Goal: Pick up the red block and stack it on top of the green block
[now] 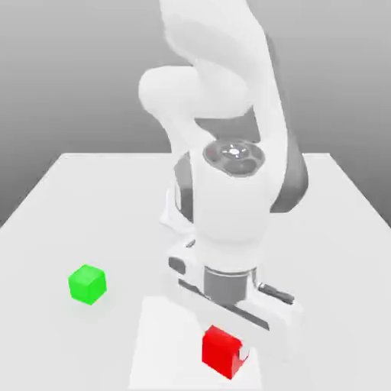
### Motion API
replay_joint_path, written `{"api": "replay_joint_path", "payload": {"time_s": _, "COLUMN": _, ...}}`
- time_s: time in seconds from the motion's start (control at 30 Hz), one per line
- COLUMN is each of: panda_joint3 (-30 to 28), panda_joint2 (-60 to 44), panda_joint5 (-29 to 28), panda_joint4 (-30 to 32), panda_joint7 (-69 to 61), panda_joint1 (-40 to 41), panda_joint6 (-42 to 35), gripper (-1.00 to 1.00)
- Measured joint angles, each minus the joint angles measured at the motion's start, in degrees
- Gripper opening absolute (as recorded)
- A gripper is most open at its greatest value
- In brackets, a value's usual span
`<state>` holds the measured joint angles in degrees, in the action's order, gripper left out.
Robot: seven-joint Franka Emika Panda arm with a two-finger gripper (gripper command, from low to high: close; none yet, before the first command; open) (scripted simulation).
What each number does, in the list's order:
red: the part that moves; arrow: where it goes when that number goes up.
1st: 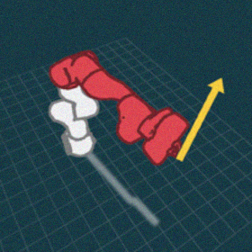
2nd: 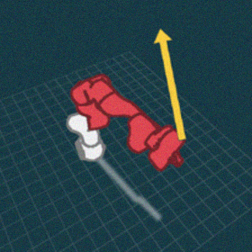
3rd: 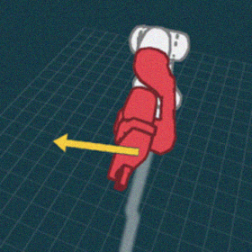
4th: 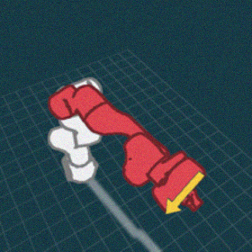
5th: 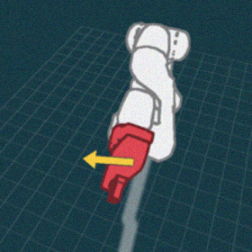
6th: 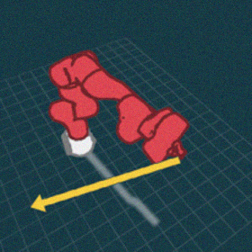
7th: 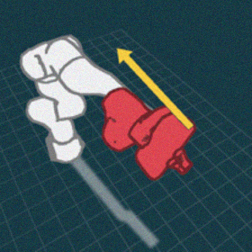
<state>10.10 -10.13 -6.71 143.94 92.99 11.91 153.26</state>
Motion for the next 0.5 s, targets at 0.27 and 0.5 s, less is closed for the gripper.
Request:
{"api": "replay_joint_path", "payload": {"time_s": 0.27, "panda_joint3": -9.91, "panda_joint2": 15.6, "panda_joint5": 2.42, "panda_joint4": 15.13, "panda_joint7": 2.74, "panda_joint1": 17.17, "panda_joint6": -0.27, "gripper": -1.0}}
{"api": "replay_joint_path", "payload": {"time_s": 0.5, "panda_joint3": -14.95, "panda_joint2": 14.39, "panda_joint5": 5.5, "panda_joint4": 21.02, "panda_joint7": 2.33, "panda_joint1": 21.01, "panda_joint6": 7.52, "gripper": -1.0}}
